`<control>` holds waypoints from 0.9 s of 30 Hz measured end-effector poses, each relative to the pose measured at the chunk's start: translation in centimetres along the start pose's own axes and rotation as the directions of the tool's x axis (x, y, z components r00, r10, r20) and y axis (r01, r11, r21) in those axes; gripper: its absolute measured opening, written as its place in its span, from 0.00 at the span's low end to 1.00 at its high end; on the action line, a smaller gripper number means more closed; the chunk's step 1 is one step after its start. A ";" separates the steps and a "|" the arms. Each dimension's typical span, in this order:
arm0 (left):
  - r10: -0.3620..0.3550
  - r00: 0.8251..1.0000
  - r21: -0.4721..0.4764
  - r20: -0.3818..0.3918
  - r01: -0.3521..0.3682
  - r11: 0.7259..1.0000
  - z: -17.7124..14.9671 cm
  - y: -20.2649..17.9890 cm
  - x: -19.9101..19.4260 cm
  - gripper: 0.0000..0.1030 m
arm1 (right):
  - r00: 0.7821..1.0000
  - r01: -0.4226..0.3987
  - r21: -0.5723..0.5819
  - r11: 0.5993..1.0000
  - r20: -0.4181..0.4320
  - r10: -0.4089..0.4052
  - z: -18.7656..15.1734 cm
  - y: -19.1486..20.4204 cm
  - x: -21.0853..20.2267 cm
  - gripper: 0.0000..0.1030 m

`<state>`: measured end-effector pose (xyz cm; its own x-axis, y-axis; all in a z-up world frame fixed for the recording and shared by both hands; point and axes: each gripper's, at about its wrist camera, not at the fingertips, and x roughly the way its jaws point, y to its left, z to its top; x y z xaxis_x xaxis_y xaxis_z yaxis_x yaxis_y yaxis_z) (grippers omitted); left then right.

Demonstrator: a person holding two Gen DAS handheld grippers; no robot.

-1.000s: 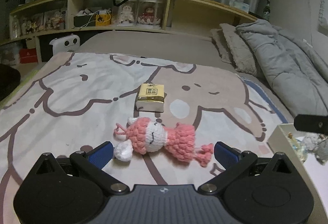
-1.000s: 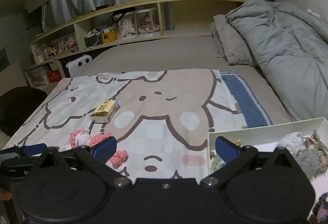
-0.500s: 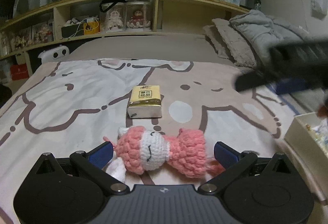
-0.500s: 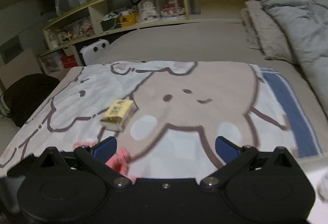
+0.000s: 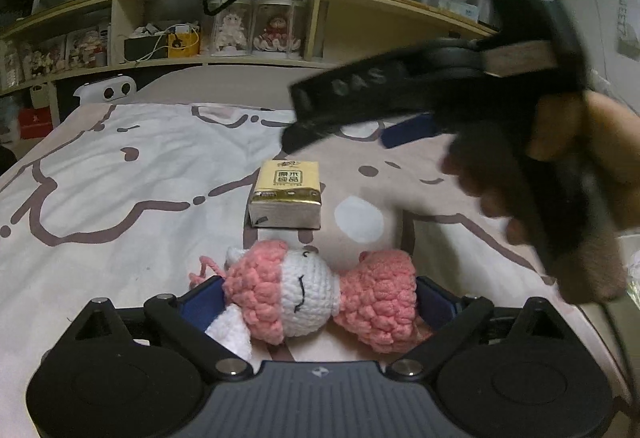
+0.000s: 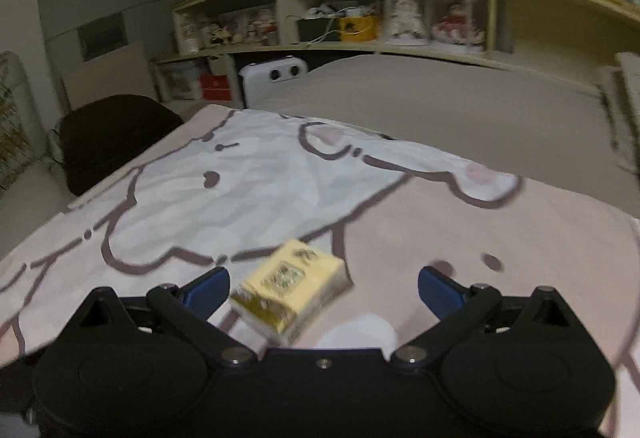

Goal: Organize objects
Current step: 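Lower the left tool onto the pink crochet doll while the right tool approaches the yellow box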

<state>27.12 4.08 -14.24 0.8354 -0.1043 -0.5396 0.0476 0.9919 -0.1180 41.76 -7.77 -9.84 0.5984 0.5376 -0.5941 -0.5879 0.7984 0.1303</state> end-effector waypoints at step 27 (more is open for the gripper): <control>0.012 1.000 -0.013 0.002 -0.012 1.000 0.2 0.1 -0.4 0.85 | 0.953 -0.197 -0.201 0.959 -0.270 0.139 0.6 2.9 3.7 0.93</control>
<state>26.86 4.22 -13.87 0.8368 -0.0924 -0.5397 0.0305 0.9920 -0.1225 42.61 -3.29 -11.21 0.3415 0.5502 -0.7620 -0.7916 0.6055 0.0824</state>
